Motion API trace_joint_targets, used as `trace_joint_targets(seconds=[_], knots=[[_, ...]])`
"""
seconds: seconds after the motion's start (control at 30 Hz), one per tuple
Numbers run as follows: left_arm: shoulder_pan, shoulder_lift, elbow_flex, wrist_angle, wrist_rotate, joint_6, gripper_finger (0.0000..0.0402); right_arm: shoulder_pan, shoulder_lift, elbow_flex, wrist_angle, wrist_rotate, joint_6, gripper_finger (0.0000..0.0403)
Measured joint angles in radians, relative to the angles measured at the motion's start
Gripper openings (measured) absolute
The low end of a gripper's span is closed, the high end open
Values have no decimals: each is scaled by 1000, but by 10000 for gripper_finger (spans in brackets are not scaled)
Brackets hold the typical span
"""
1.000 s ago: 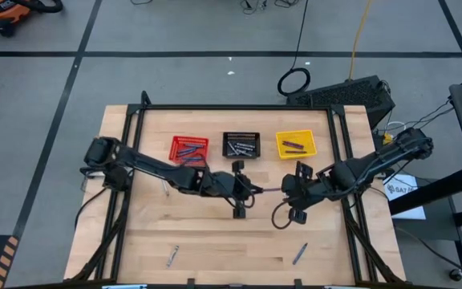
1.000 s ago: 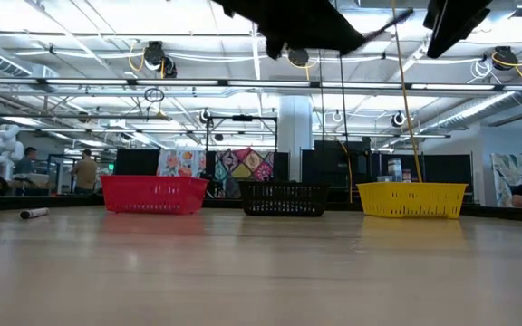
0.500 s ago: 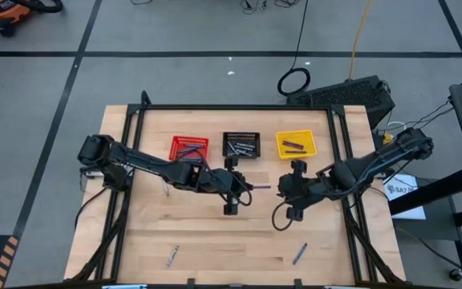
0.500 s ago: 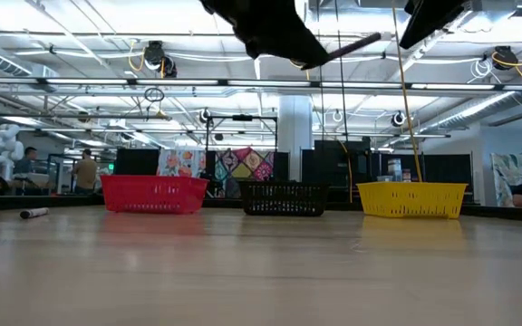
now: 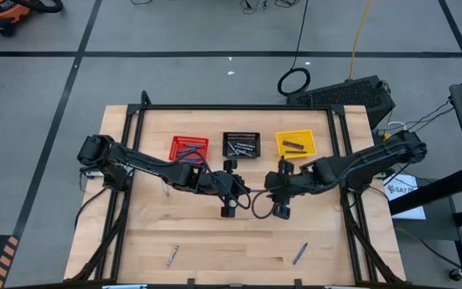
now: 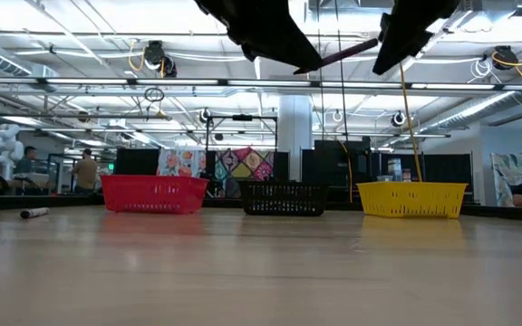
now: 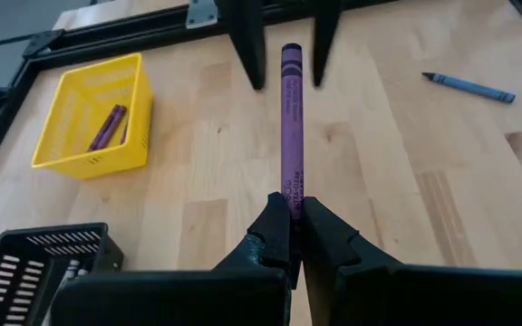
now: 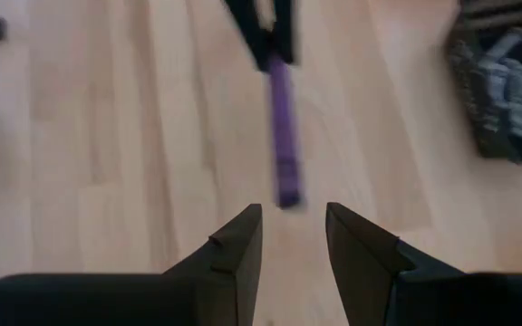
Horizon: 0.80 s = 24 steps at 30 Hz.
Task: Sort crayons
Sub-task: Put the purple crayon into the yellow basket
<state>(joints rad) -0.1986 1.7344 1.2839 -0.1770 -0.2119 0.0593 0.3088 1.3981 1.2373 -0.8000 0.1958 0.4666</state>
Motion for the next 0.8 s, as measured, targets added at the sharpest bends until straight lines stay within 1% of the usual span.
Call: trace_joint_targets(seconds=[0.07,0.2,0.4,0.57,0.8], knots=[[0,0,0,-2,0,0,4,-6,22,0,47,-38,-18,112],[1,0,0,-31,3,1,4,-13,52,0,104,-43,-44,112],[3,0,0,-76,11,-1,4,-42,57,0,108,-42,-45,112],[2,0,0,-64,16,0,4,-66,60,1,156,-43,-45,112],[2,0,0,-64,17,7,4,-73,69,1,160,-44,-43,112]])
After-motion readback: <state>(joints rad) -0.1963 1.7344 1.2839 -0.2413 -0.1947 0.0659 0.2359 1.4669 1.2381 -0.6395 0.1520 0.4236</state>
